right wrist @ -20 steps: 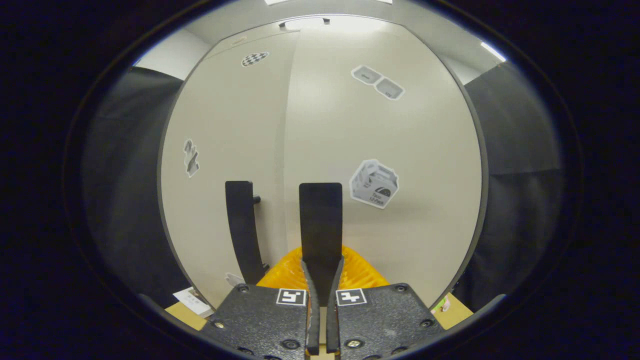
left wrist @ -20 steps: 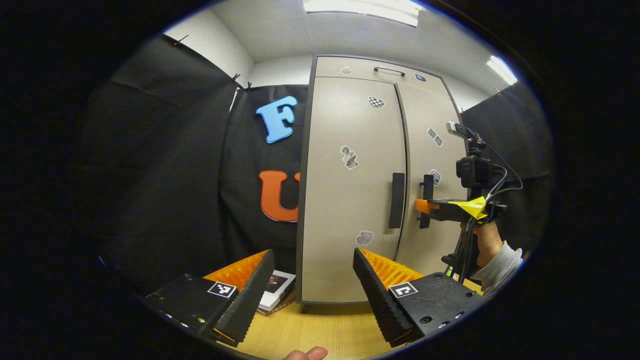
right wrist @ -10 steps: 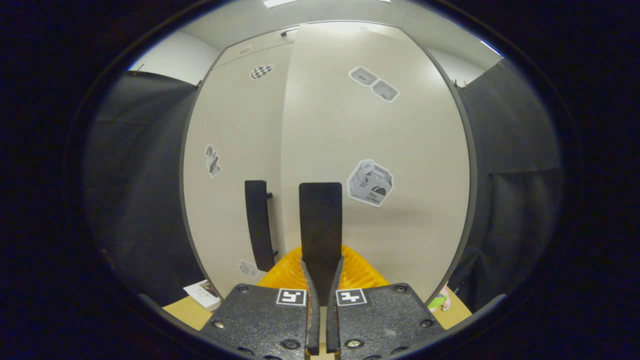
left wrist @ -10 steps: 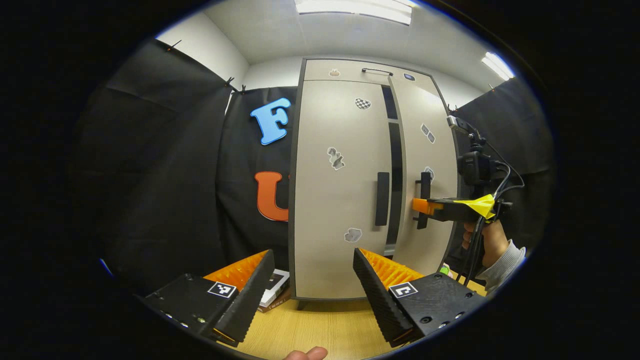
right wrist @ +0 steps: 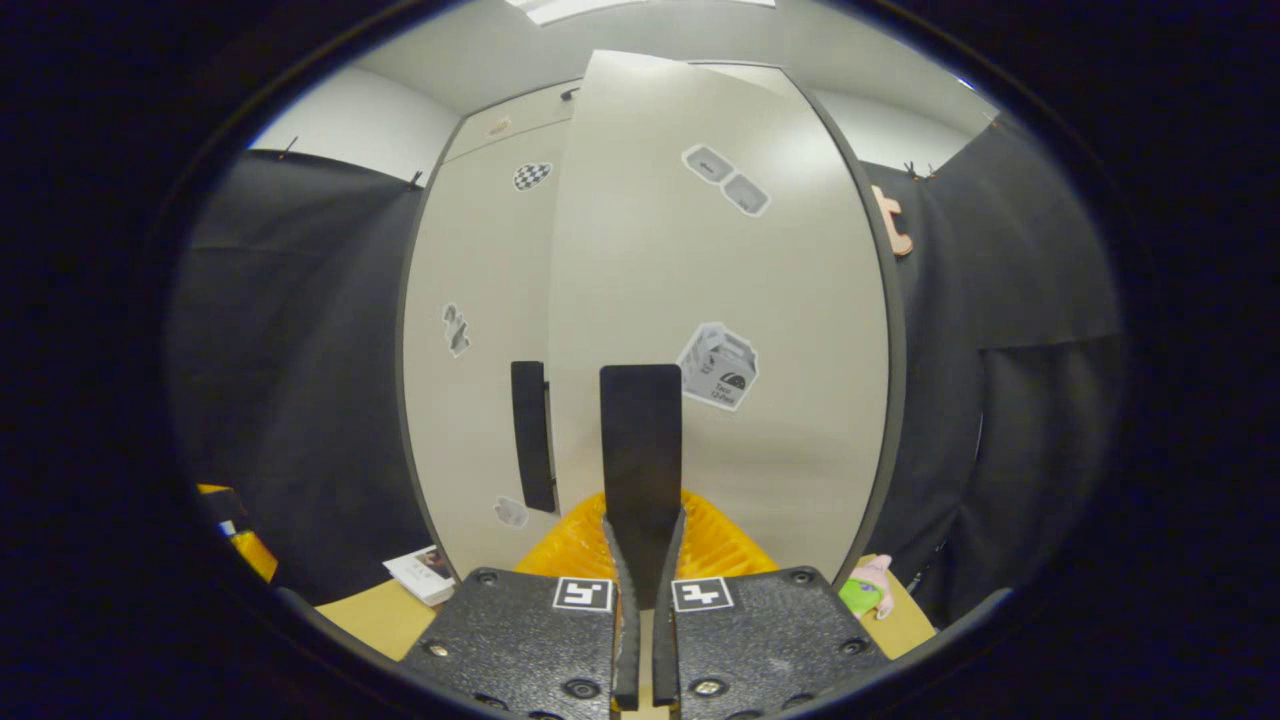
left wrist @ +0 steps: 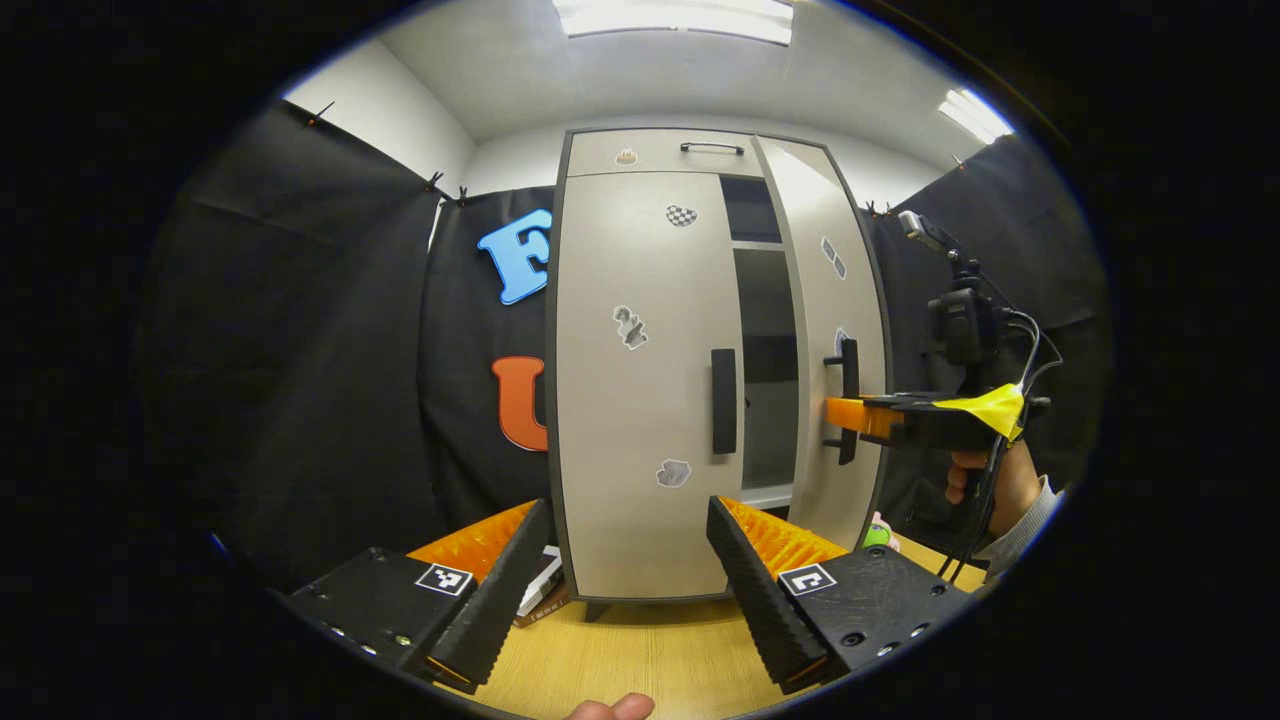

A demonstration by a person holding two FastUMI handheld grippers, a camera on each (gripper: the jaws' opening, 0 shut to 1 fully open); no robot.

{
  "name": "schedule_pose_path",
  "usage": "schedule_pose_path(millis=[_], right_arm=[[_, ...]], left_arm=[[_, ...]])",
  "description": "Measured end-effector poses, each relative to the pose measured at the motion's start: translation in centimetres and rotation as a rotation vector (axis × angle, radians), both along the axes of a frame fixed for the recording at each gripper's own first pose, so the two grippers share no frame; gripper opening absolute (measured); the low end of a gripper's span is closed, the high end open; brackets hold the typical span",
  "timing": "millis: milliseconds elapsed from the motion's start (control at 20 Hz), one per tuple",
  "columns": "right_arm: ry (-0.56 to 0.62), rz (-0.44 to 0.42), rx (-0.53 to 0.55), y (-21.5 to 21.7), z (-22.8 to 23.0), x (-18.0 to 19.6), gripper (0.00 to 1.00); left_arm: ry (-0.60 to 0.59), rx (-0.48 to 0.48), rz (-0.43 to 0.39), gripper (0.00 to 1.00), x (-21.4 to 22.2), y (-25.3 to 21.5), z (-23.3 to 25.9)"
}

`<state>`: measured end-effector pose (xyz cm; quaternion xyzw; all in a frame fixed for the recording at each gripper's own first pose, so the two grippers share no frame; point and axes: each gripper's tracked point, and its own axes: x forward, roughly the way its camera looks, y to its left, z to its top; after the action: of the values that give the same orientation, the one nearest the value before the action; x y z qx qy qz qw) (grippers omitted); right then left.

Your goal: Open the right door of the double-door shoe cabinet with the right hand, and open the left door with the left hand.

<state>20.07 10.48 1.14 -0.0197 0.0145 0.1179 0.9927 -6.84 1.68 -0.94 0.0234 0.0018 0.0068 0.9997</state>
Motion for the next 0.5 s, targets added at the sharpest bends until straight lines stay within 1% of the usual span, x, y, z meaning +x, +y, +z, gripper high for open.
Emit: schedule_pose_path(millis=[300, 500], right_arm=[[0.007, 0.020, -0.007, -1.0, -0.1, -1.2, 0.08], [0.005, 0.015, -0.009, -2.1, 0.0, -2.0, 0.08]], left_arm=[[-0.002, -0.003, 0.022, 0.95, 0.0, -0.3, 0.2], [0.001, -0.016, 0.031, 0.95, 0.3, -0.5, 0.0]])
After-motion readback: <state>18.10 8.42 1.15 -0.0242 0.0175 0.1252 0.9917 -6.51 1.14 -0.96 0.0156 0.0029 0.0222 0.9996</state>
